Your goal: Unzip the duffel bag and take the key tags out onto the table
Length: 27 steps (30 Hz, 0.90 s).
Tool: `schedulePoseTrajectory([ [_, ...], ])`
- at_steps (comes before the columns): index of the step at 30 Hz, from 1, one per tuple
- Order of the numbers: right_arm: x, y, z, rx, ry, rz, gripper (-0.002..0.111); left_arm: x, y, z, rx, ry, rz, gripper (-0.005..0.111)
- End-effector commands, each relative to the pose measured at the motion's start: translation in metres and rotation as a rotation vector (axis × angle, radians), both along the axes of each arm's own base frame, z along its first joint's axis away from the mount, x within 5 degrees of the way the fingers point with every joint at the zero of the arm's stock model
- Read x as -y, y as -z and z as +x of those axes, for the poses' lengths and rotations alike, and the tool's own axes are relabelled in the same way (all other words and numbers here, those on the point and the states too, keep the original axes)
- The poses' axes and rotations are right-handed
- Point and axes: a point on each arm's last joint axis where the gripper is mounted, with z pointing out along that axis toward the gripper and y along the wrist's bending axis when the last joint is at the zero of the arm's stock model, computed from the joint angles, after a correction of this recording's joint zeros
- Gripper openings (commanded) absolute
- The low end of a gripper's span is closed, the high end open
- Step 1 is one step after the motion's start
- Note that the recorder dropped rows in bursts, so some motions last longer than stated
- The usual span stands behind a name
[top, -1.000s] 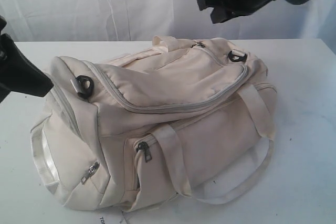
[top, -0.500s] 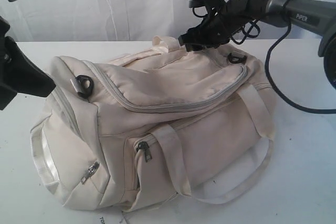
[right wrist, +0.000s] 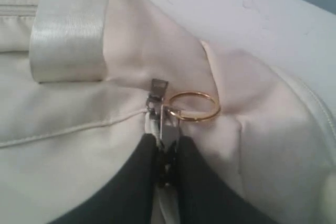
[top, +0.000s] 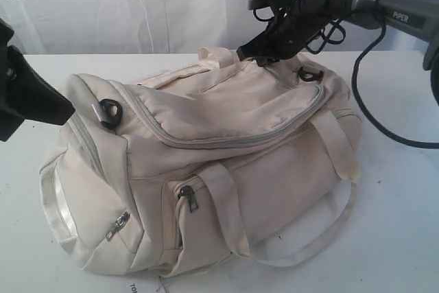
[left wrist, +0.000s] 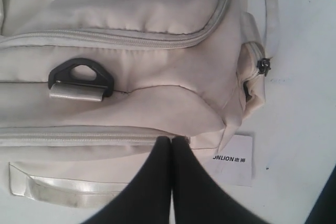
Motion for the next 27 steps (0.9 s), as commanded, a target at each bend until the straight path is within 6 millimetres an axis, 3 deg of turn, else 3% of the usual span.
schedulePoseTrajectory([
  [1,0.003,-0.021,-0.008,-0.001,-0.022,-0.013,0.000,0.003,0.002,-0.002,-0.028,0.006,-0.023,0.000],
  [24,0.014,-0.012,-0.032,-0.263,-0.102,-0.169,0.000,0.003,0.002,-0.003,-0.036,0.011,-0.031,0.000],
  [27,0.013,-0.013,-0.032,-0.254,-0.099,-0.153,0.011,0.003,0.002,-0.003,-0.036,0.011,-0.031,0.000],
])
